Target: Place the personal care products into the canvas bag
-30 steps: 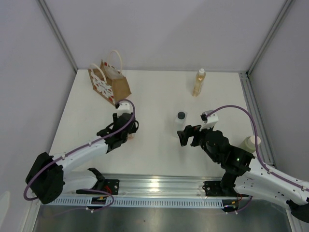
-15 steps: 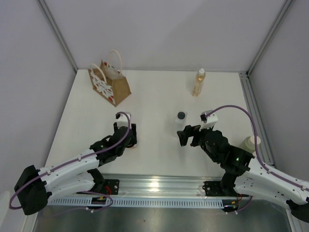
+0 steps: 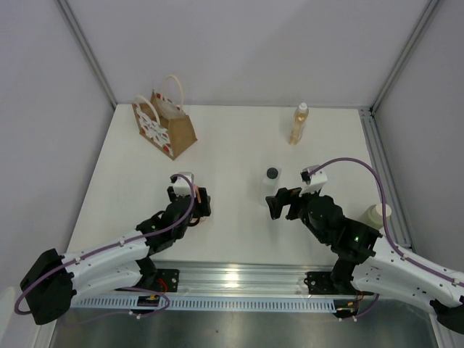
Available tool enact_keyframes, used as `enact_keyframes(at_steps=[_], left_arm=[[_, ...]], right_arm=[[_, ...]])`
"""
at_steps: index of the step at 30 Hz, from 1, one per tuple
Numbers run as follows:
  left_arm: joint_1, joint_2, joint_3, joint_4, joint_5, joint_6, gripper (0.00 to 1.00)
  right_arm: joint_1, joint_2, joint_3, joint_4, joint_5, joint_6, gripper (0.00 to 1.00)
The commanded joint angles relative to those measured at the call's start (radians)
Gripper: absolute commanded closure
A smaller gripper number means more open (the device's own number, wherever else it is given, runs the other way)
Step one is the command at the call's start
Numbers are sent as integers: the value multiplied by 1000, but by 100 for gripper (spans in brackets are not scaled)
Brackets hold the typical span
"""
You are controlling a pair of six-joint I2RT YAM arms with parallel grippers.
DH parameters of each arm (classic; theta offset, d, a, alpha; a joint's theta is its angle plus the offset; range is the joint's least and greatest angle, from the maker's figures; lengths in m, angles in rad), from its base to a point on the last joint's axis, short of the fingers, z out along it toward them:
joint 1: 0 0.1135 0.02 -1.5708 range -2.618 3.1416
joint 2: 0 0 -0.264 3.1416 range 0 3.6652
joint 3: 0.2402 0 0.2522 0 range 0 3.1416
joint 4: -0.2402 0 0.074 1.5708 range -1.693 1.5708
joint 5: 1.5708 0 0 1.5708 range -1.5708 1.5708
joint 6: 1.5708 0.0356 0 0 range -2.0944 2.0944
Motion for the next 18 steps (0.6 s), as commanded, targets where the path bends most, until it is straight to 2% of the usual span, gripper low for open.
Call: enact_keyframes(at_steps=[1, 9, 12, 13, 14, 15, 16, 17, 18], left_arm=[[-5, 2, -31, 132, -19, 5, 25], [-8, 91, -39, 178, -59, -18, 30], [-19, 125, -39, 207, -83, -7, 37], [-20, 131, -37, 209, -94, -1, 58], [-28, 136, -34, 211, -120, -1, 72], [-33, 131, -28, 204, -131, -1, 81], [-37, 125, -20, 197, -143, -1, 94], [-45, 102, -16, 166, -165, 0, 99], [-47, 88, 12, 146, -175, 0, 99]], right_arm=[[3, -11, 45, 16, 24, -6, 1], [4, -11, 47, 17, 26, -6, 0], [3, -8, 45, 17, 26, -5, 1], [3, -8, 45, 17, 27, -6, 1], [3, -8, 43, 17, 26, -6, 0], [3, -8, 43, 17, 26, -5, 1], [3, -6, 43, 17, 27, -5, 1], [3, -6, 43, 17, 26, -6, 1], [3, -8, 45, 19, 26, -6, 1]])
